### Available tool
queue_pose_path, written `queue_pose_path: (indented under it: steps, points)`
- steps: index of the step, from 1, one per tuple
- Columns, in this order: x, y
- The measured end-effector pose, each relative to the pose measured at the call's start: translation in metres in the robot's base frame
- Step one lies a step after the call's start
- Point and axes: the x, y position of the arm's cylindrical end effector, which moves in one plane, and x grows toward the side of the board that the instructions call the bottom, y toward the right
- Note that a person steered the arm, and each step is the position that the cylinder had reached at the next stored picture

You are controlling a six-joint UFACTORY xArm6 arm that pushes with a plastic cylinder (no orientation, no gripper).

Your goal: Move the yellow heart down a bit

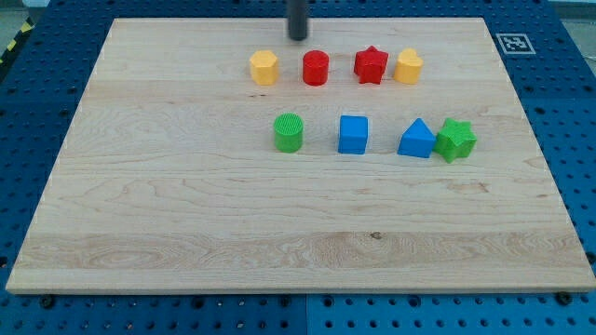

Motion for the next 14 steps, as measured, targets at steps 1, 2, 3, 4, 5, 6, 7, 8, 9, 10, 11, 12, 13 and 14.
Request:
queue_pose_path:
  steps: [1,2,3,4,5,6,7,8,9,10,11,12,13,14]
  points:
    - [0.006,0.084]
    - [0.032,0.139]
    - [0.05,0.15]
    - [0.066,0.154]
    - [0.057,0.172]
    - [0.047,0.177]
    - [0.047,0.175]
    - [0.048,0.167]
    - [0.049,0.144]
    - [0.059,0.141]
    - [0.077,0.139]
    - [0.084,0.138]
    - [0.09,0.135]
    - [0.073,0.139]
